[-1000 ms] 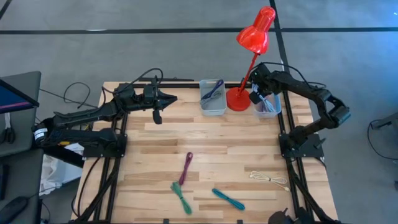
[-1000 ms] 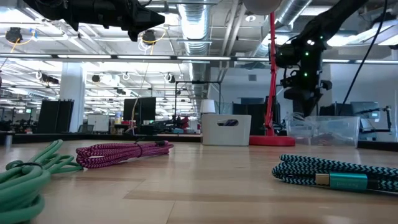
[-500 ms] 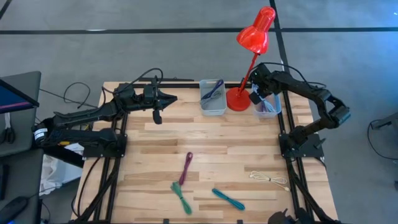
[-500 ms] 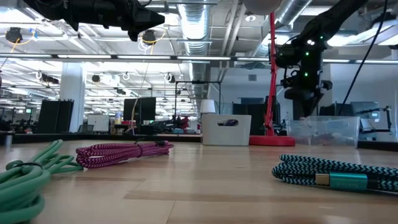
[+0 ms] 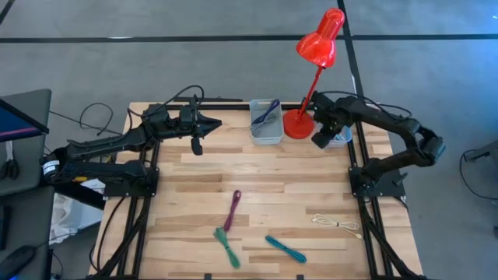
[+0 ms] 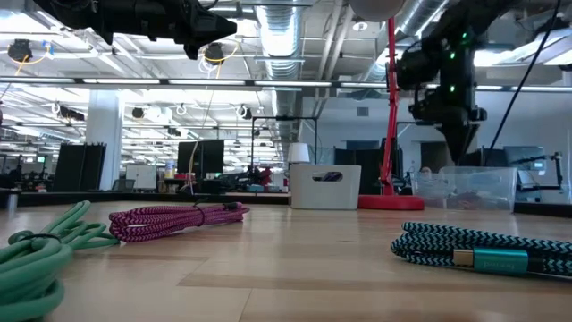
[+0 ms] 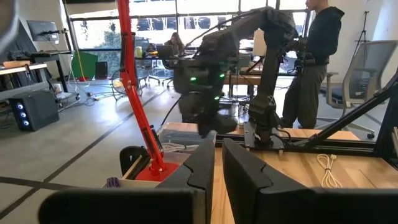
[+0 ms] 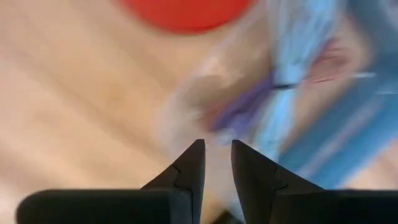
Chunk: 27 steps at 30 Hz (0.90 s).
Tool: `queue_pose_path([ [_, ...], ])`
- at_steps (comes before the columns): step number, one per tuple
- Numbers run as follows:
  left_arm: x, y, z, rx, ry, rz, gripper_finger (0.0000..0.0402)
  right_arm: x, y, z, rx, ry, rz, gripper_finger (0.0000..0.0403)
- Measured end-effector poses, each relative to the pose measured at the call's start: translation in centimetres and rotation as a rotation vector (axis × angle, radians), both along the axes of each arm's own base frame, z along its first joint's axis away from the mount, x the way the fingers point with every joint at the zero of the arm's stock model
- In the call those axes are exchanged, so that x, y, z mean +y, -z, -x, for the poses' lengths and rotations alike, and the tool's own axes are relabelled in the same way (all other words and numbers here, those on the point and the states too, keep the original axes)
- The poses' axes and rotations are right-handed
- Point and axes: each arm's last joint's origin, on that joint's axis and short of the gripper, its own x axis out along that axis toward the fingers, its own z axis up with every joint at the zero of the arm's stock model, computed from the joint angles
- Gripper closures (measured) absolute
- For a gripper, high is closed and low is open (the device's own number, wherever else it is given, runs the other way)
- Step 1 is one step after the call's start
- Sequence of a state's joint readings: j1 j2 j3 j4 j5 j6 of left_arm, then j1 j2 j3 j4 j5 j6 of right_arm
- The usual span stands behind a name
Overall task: Pick & Place USB Port
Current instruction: Put the white charger cable into the transparent bin
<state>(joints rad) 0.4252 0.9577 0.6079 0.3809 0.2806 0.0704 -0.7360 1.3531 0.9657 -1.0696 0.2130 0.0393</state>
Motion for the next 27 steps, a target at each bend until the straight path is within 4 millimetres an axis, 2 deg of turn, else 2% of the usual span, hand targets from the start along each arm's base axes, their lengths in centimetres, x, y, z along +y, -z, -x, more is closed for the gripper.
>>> queue_pose_path([
  [5, 0.0, 0.0, 0.0, 0.000, 0.000, 0.000, 0.0369, 3.8, -1.3, -0.9, -0.110, -0.046, -0.108, 0.0331],
  [14, 0.0, 0.0, 0.0, 0.000, 0.000, 0.000, 0.0369, 10.6, -2.5, -1.4, -0.083, -0.079, -0.172, 0.0332],
  [20, 0.0, 0.0, 0.0, 0.000, 0.000, 0.000, 0.0369, 14.4, -2.3, -1.9, -0.078, -0.090, -0.182, 0.0332],
  [27, 0.0, 0.0, 0.0, 0.000, 0.000, 0.000, 0.0369, 18.2, -0.3, -1.7, -0.023, -0.086, -0.181, 0.0332],
])
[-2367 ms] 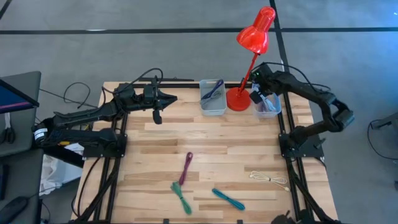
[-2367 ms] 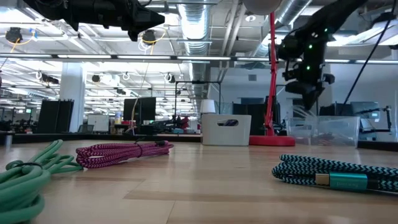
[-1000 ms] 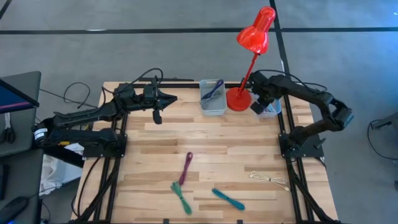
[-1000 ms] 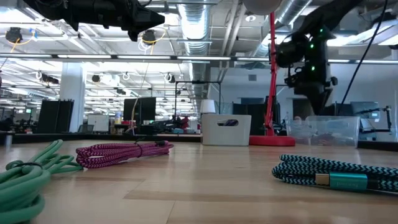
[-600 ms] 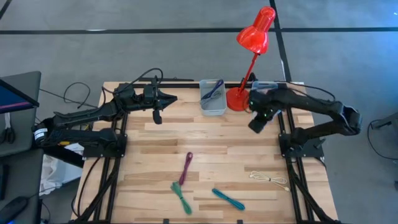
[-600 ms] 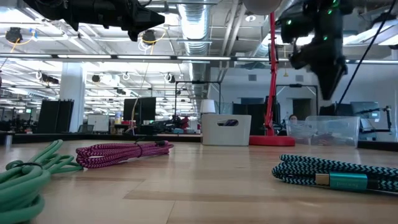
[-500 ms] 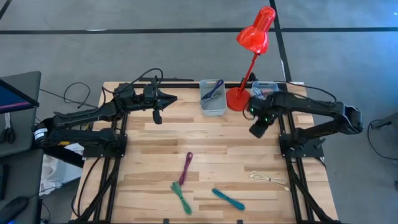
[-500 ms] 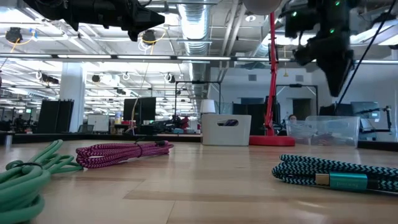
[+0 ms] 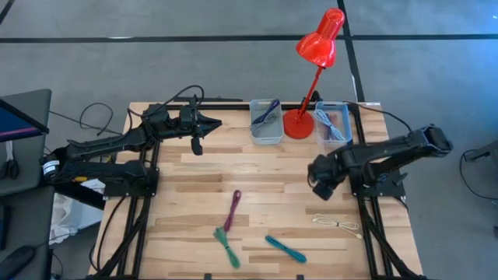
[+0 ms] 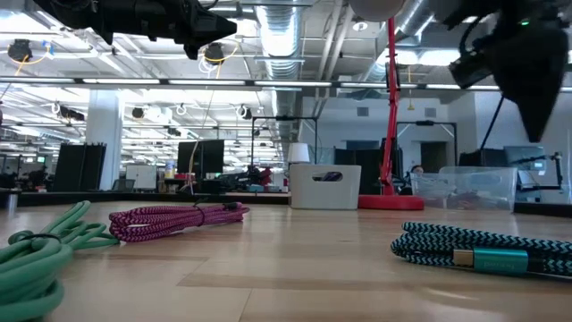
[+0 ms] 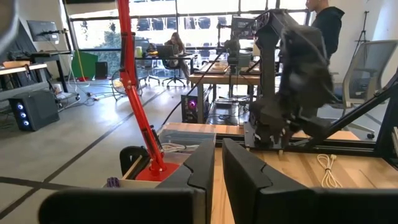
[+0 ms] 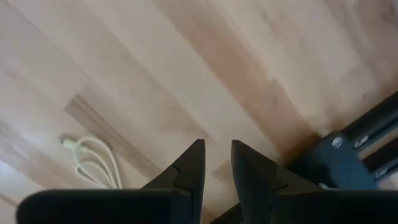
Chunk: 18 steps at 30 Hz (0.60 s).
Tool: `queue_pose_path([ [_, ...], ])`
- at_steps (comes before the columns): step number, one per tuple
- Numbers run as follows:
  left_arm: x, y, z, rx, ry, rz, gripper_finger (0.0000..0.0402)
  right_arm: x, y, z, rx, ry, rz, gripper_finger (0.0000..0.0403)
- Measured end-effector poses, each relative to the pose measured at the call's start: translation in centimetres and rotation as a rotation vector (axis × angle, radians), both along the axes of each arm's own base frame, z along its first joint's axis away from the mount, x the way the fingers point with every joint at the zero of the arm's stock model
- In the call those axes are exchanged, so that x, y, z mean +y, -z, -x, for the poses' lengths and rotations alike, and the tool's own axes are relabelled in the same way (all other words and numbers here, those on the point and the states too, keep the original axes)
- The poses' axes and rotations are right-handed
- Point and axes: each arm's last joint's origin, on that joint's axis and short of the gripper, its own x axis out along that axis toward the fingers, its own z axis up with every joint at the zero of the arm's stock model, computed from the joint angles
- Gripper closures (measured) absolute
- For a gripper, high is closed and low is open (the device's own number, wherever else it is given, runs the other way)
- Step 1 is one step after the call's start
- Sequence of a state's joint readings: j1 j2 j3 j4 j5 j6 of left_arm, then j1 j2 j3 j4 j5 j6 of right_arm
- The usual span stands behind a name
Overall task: Pick & Place USB Port
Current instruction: Put the white charger cable into the transparent bin
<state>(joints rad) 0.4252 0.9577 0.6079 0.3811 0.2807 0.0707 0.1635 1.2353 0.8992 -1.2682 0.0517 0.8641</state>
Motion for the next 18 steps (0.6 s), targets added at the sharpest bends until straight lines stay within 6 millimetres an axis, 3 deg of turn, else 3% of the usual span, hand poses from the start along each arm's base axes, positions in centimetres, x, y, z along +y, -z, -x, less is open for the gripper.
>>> queue_pose_path([
  [5, 0.0, 0.0, 0.0, 0.000, 0.000, 0.000, 0.0369, 2.2, 0.9, 0.2, -0.010, 0.001, 0.001, 0.0326],
  [11, 0.0, 0.0, 0.1, 0.009, -0.001, -0.029, 0.0369, 4.0, 1.6, 0.6, -0.053, 0.016, 0.011, 0.0288],
  [18, 0.0, 0.4, 2.0, 0.125, -0.040, -0.019, 0.0387, 5.3, 2.1, 1.5, -0.060, 0.012, 0.044, 0.0241],
])
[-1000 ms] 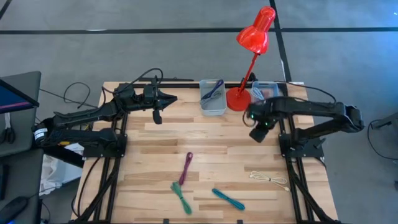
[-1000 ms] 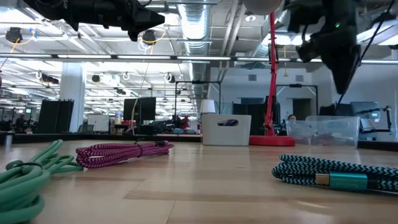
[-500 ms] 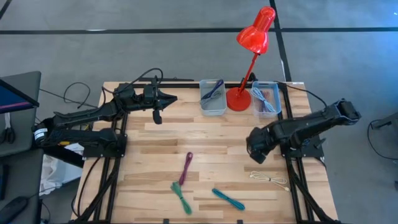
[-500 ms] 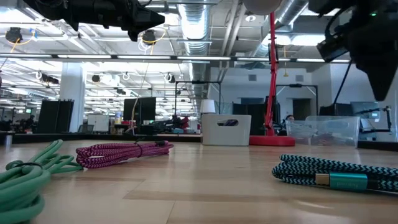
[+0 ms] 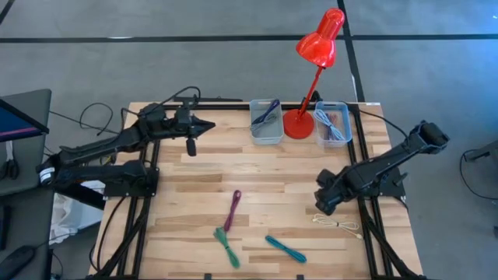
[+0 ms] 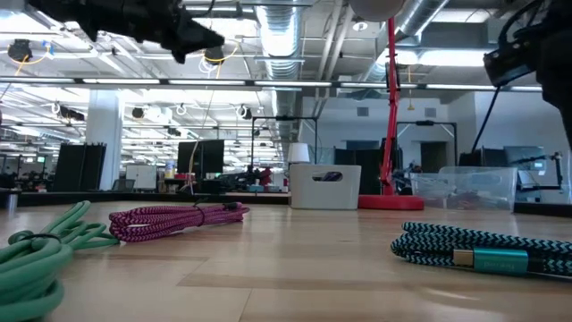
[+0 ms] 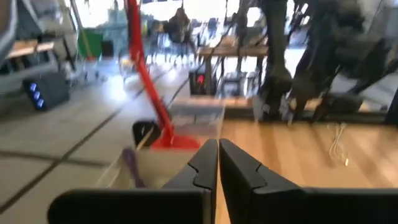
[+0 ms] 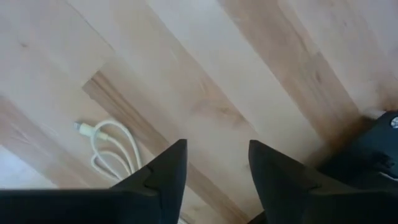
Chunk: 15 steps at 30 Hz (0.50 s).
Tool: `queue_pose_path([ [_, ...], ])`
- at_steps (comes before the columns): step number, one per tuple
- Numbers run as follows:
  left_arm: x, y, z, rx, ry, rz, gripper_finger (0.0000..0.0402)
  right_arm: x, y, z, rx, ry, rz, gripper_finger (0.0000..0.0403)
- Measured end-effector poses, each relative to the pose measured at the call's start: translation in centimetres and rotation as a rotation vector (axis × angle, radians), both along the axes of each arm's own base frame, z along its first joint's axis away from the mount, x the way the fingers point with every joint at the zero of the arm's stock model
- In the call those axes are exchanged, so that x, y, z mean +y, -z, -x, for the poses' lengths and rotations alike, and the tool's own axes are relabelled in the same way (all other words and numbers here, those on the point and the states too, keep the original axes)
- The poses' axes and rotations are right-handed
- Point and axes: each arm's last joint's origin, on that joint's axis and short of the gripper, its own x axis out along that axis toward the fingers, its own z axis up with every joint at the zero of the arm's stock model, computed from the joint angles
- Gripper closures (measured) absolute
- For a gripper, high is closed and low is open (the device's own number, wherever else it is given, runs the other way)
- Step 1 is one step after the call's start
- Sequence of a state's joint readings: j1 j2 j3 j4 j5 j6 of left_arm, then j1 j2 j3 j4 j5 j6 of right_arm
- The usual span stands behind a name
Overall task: Pick & Place USB Port
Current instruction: Put the white charger cable into the transparent bin
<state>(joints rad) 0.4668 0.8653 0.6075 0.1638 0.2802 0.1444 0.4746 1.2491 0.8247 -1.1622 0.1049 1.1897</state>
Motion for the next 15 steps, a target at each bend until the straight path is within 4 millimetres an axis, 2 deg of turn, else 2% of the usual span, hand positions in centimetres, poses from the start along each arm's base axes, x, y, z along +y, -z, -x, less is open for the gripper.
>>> queue_pose_path([
  [5, 0.2, 0.6, 1.2, 0.056, -0.042, 0.020, 0.0396, 0.6, 1.0, 0.6, 0.000, -0.001, 0.001, 0.0223],
  [10, 0.0, 3.6, 2.0, 0.084, -0.048, 0.028, 0.0391, 1.1, 3.1, 1.2, -0.028, 0.007, -0.015, 0.0218],
  [15, -0.6, 6.0, 3.0, -0.013, -0.048, -0.026, 0.0396, 1.6, 4.2, 2.2, 0.007, 0.008, -0.053, 0.0222],
])
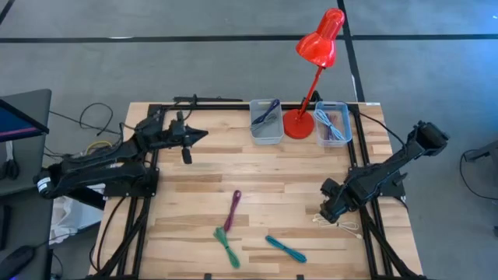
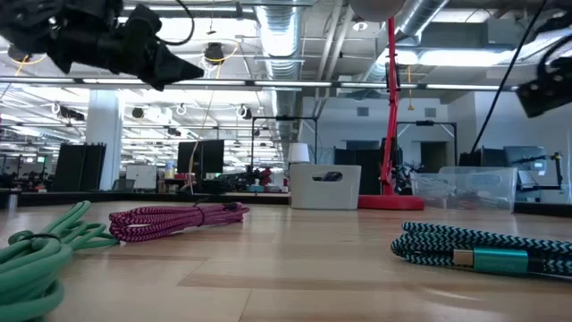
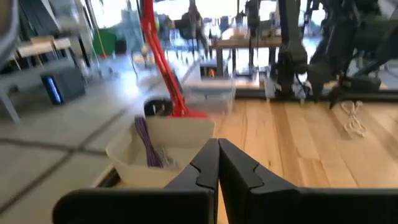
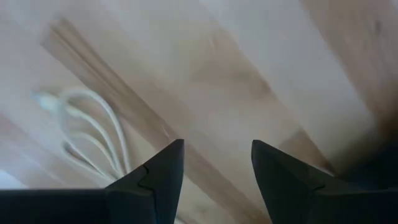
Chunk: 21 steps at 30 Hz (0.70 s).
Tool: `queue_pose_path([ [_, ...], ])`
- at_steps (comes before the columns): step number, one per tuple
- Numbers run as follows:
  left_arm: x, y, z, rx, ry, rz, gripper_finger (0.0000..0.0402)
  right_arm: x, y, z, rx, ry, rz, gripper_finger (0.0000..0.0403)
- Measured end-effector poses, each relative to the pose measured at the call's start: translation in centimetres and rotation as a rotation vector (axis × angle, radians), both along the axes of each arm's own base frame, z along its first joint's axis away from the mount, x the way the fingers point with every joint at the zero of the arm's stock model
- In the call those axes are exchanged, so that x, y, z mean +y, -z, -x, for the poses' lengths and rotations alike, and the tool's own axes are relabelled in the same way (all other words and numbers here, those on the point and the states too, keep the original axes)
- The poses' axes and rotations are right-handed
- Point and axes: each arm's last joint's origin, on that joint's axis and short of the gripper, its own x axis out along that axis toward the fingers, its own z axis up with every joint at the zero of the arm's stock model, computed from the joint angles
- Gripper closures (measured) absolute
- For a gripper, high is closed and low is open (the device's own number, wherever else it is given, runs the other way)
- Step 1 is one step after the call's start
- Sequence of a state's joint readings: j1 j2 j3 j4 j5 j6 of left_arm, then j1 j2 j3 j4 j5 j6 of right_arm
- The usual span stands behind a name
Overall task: Pick & Place USB Port
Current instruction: Put the white charger cable into the transparent bin
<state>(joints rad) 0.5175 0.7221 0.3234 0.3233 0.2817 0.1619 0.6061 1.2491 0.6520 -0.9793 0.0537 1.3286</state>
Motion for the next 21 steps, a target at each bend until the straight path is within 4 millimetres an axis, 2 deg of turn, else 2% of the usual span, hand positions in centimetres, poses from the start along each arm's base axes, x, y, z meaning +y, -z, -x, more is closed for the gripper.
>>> queue_pose_path([
  [9, -0.6, 1.3, 1.9, -0.069, -0.033, -0.062, 0.0393, 0.6, 1.5, 1.1, 0.030, 0.010, -0.047, 0.0220],
  [15, -0.3, 1.3, 2.1, -0.083, -0.061, -0.035, 0.0392, 0.0, 2.7, 1.3, 0.079, 0.034, -0.007, 0.0211],
  [21, -0.3, 1.2, 2.1, -0.087, -0.060, -0.033, 0.0394, -0.7, 2.9, 0.8, 0.093, 0.028, -0.001, 0.0212],
])
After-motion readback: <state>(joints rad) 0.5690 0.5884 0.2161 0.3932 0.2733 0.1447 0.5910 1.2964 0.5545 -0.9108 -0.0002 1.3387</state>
